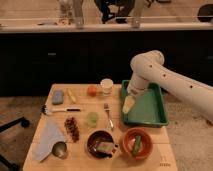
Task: Place fork in tray
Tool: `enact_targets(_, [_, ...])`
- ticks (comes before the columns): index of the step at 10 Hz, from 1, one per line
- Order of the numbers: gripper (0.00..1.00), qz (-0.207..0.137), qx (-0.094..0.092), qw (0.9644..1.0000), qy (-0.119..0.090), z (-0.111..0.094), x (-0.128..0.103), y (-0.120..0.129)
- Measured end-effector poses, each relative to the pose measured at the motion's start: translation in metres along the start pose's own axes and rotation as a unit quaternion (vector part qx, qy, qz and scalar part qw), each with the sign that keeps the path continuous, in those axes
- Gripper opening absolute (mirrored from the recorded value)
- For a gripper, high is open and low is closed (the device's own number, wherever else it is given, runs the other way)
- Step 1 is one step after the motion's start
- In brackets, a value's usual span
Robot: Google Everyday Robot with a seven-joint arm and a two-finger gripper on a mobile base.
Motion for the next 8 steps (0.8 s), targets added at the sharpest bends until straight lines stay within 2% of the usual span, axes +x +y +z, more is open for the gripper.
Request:
enact_targets(2, [0.8,0.063,-0.003,0.998,0.001,0.0067,-0.0034,0.0068])
enact_targets(3, [0.8,0.079,-0.01,0.9969,0.002,0.0115,-0.003,0.0091])
enact_targets(8, [0.8,0.082,-0.012,0.9966,0.001,0.013,-0.0042,0.0104])
